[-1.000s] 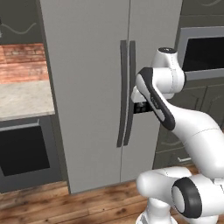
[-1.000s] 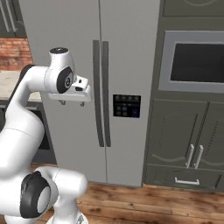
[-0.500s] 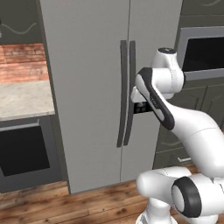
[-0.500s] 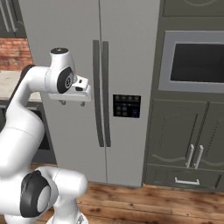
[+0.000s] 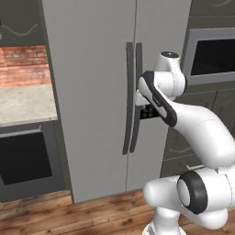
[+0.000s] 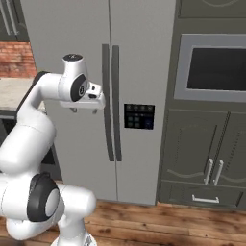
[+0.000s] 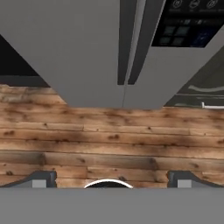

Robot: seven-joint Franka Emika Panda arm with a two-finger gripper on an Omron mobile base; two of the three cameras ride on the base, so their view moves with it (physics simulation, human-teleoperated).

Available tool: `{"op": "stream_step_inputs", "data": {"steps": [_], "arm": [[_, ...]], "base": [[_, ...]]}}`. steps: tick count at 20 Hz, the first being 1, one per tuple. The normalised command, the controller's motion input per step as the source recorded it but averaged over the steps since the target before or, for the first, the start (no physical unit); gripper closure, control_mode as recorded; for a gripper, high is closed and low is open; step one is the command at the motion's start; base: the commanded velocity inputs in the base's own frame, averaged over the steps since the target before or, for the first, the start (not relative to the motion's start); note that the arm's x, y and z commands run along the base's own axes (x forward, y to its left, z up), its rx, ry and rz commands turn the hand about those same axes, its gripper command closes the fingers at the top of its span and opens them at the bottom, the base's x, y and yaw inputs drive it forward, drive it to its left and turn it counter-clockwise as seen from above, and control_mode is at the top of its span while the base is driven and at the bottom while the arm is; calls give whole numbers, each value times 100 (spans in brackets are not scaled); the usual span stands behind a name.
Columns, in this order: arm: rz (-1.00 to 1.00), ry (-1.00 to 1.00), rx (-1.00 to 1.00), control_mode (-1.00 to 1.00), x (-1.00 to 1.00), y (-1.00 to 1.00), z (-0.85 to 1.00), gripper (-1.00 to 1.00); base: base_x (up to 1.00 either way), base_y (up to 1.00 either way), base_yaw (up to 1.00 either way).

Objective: Retrieve the chicken drumstick from the fridge and place it on the saucepan with marinade on the stove.

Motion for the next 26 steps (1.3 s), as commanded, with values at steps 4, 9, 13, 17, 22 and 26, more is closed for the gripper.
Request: {"op": "stream_step_inputs", "data": {"steps": [4,9,13,17,22,26], "arm": [[4,-27,13,-100,28,-11,-13,-100],[2,-43,3,-100,2,0,-30,-100],[0,-44,0,-100,2,0,-33,-100],[0,-42,0,-100,9,0,-29,-100],[0,-43,2,-100,6,0,-13,-100],[0,-33,4,-100,0,0,0,-100]], "base": [[0,0,0],[0,0,0],[0,0,0],[0,0,0],[0,0,0],[0,0,0]]}}
